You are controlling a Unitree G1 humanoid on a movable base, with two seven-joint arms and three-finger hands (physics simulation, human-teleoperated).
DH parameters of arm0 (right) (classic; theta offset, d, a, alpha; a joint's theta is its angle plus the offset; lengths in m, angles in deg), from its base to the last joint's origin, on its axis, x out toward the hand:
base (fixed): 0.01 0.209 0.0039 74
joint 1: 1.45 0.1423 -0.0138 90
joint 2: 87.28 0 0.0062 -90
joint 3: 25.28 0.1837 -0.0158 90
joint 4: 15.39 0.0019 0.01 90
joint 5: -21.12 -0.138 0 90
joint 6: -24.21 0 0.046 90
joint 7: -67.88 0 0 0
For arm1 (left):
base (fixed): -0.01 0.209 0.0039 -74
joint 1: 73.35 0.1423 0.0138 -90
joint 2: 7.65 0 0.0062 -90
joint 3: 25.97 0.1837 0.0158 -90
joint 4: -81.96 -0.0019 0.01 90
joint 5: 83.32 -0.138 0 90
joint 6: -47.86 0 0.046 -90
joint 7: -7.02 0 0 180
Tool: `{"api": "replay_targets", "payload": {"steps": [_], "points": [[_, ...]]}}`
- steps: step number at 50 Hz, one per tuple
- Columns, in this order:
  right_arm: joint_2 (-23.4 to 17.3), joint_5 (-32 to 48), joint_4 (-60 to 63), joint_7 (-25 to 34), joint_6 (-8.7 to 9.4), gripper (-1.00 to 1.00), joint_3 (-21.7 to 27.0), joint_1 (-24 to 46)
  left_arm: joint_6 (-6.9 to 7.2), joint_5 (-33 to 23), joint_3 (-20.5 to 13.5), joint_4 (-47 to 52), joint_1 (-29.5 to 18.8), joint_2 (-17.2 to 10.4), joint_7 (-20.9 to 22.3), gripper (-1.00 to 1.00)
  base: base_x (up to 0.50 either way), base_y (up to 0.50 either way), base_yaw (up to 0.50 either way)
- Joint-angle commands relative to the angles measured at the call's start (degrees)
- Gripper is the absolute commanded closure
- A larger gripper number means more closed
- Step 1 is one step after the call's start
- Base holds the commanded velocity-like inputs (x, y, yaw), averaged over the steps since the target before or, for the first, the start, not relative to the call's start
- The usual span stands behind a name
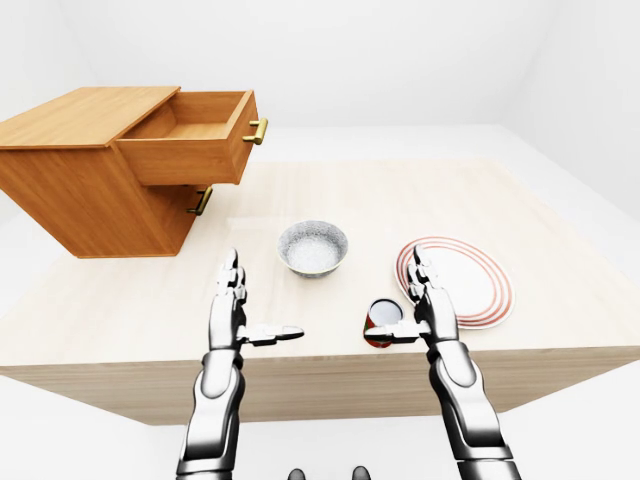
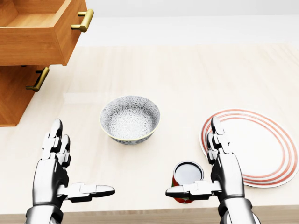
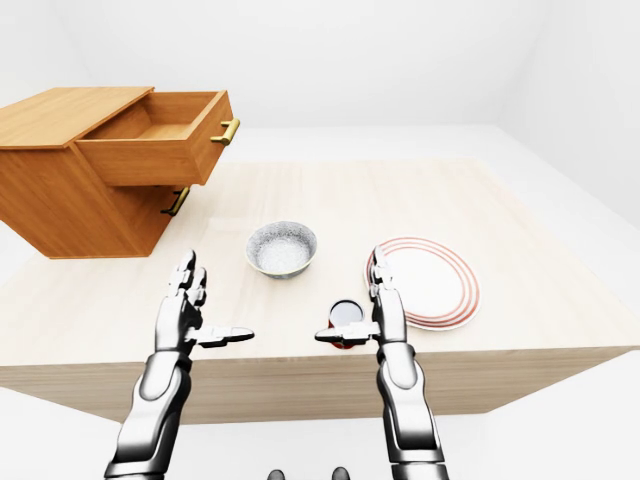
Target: Put the bowl on top of the cabinet.
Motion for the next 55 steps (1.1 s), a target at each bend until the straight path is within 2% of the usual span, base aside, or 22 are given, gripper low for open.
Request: {"api": "replay_targets", "payload": {"steps": [1,8,9,15,16,18,21,28,37,38,40,45,49,55], "points": [[0.1,-0.1,0.1,0.5,0.46,-1.0,-0.3,0.1,-0.18,0.8,-0.3,2.3,1.4,0.2,0.1,-1.0,0.0,0.0,0.0],[0.0,-0.2,-0.1,0.8,-0.41,-1.0,-0.2,0.0,-0.46,1.3,-0.4,2.3,1.4,0.2,0.1,-1.0,0.38,0.0,0.0],[0.0,-0.2,-0.3,0.8,-0.45,-1.0,-0.2,0.2,-0.95,1.2,-0.3,2.1,1.4,0.2,0.1,-1.0,0.5,0.0,0.0],[0.0,-0.2,-0.3,1.0,-0.59,-1.0,-0.3,0.1,-1.35,1.7,-0.3,2.9,2.0,0.2,0.4,-1.0,0.5,0.0,0.0],[0.0,-0.2,-0.2,0.9,-0.58,-1.0,-0.3,0.1,-1.89,1.5,-0.2,2.4,2.0,0.2,0.4,-1.0,0.5,0.0,0.0],[0.0,-0.2,-0.3,0.9,-0.72,-1.0,-0.3,0.1,-2.07,1.4,-0.2,2.2,1.9,0.2,0.4,-1.0,0.5,0.0,0.0],[0.1,-0.1,-0.5,0.9,-0.78,-1.0,-0.3,0.1,-1.73,1.7,-0.3,2.5,1.9,0.2,0.5,-1.0,0.5,0.0,0.0],[0.1,-0.1,-1.0,0.7,-1.22,-1.0,-0.2,0.3,-2.34,1.7,-0.3,1.8,1.9,0.2,0.6,-1.0,0.5,0.0,0.0],[0.0,0.2,-1.0,-0.4,-1.42,-1.0,0.2,0.5,-2.4,1.6,-0.5,1.6,1.8,0.1,0.6,-1.0,0.5,0.0,0.0],[0.1,0.0,-1.3,-0.6,-1.01,-1.0,0.5,0.7,-2.23,1.6,-0.5,1.7,1.7,0.0,0.6,-1.0,0.38,0.0,0.0],[0.0,0.6,-1.8,-1.4,-1.58,-1.0,0.5,0.9,-3.16,0.7,-0.6,1.1,1.5,-0.1,0.2,-1.0,0.0,0.0,0.0],[-0.2,0.5,-2.2,-1.3,-2.12,-1.0,0.5,0.9,-3.16,-0.1,-0.7,2.1,2.2,-0.4,1.0,-1.0,0.0,0.0,0.0],[-0.1,0.6,-2.2,-1.5,-2.01,-1.0,0.5,1.0,-3.16,-3.4,0.0,2.6,3.0,-0.6,0.9,-1.0,0.0,0.0,0.0],[-0.2,0.6,-3.1,-1.5,-2.4,-1.0,0.6,1.3,-3.16,-15.7,2.4,3.2,6.7,-0.3,-4.1,-1.0,0.0,0.0,0.0]]}}
